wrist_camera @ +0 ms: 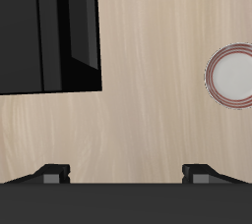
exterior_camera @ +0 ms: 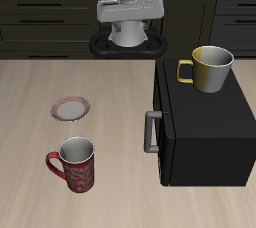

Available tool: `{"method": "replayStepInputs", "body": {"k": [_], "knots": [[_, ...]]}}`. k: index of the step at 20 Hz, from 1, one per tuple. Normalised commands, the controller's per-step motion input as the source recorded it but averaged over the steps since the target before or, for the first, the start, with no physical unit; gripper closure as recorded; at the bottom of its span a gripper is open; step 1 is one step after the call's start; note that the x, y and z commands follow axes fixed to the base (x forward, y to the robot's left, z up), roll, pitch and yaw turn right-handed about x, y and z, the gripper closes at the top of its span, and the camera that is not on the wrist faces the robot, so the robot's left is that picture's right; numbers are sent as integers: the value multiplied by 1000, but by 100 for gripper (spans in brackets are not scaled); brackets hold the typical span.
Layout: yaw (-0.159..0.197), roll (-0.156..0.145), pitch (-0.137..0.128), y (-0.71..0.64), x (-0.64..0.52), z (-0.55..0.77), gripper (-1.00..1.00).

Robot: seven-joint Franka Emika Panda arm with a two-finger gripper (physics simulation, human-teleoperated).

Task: Place the red mug on the plate

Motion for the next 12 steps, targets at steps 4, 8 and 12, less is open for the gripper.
{"method": "replayStepInputs", "body": {"k": [4,8,12], "knots": [[18,4,-51,5,21,48,-100],[17,-2,-15,-70,103,44,-100],[35,-18,-67,-187,233,125,-100]]}}
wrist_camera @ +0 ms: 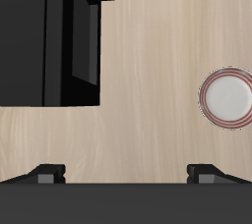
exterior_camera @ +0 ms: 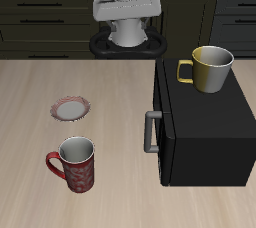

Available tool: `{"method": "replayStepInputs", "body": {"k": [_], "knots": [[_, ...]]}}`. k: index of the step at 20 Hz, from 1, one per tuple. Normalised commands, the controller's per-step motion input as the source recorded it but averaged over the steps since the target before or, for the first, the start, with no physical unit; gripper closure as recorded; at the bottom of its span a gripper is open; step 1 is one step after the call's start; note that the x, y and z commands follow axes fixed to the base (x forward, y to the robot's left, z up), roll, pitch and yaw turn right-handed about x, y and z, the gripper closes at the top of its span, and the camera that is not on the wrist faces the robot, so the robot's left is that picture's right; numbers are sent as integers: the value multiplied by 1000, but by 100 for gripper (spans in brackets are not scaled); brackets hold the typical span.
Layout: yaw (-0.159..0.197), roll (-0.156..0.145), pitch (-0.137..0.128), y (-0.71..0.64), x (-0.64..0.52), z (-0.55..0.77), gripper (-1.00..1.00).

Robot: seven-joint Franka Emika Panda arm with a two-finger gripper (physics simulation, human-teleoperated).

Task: Place the red mug on the plate

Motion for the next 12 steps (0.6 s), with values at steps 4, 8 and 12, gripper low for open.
{"method": "replayStepInputs", "body": {"k": [4,8,12], "knots": [[-4,-56,-1,-231,242,56,-100],[-9,-49,12,-289,293,29,-100],[48,-11,-47,-204,330,80,-100]]}}
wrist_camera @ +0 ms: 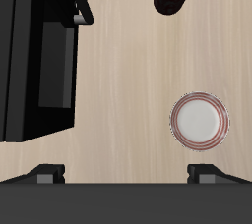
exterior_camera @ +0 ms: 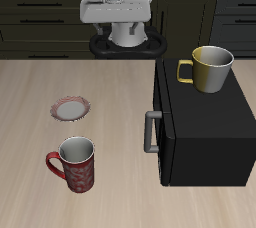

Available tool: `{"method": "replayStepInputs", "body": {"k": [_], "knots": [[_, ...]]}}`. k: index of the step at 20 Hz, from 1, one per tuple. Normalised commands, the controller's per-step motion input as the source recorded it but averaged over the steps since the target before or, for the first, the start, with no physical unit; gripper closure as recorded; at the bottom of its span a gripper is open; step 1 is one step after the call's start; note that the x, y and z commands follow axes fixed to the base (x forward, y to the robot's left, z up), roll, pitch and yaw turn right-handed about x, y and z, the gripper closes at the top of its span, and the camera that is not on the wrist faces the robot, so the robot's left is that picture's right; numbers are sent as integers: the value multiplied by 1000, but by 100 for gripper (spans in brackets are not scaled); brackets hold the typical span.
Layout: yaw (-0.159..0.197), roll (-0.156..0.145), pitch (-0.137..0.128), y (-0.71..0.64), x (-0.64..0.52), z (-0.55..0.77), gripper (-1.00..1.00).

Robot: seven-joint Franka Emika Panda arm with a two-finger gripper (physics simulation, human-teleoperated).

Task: Place the red mug on the plate

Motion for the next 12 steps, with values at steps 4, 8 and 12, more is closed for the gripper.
{"method": "replayStepInputs", "body": {"k": [4,8,12], "knots": [[13,-21,-9,-210,361,45,-100],[-8,-6,-23,-173,339,74,-100],[-15,-20,8,-211,433,83,-100]]}}
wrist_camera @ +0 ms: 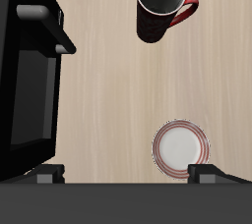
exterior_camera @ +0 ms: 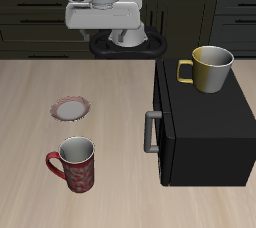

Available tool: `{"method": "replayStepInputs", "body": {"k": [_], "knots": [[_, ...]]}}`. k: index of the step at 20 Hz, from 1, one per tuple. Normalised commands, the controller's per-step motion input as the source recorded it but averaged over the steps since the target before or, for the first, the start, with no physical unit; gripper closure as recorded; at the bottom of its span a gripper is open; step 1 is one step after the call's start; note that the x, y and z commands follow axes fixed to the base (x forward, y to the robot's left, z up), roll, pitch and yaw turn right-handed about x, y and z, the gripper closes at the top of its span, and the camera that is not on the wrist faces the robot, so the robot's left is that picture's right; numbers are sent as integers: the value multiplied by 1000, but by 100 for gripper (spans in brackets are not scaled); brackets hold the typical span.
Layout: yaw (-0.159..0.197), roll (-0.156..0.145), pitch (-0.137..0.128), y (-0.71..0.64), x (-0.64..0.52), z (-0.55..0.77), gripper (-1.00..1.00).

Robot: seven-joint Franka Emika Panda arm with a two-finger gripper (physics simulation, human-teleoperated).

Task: Place the red mug on the plate

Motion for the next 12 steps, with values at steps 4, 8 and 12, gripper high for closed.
{"method": "replayStepInputs", "body": {"k": [4,8,12], "knots": [[100,31,-96,-177,440,94,-100],[-67,-32,48,-244,391,22,-100],[1,-78,18,-244,496,82,-100]]}}
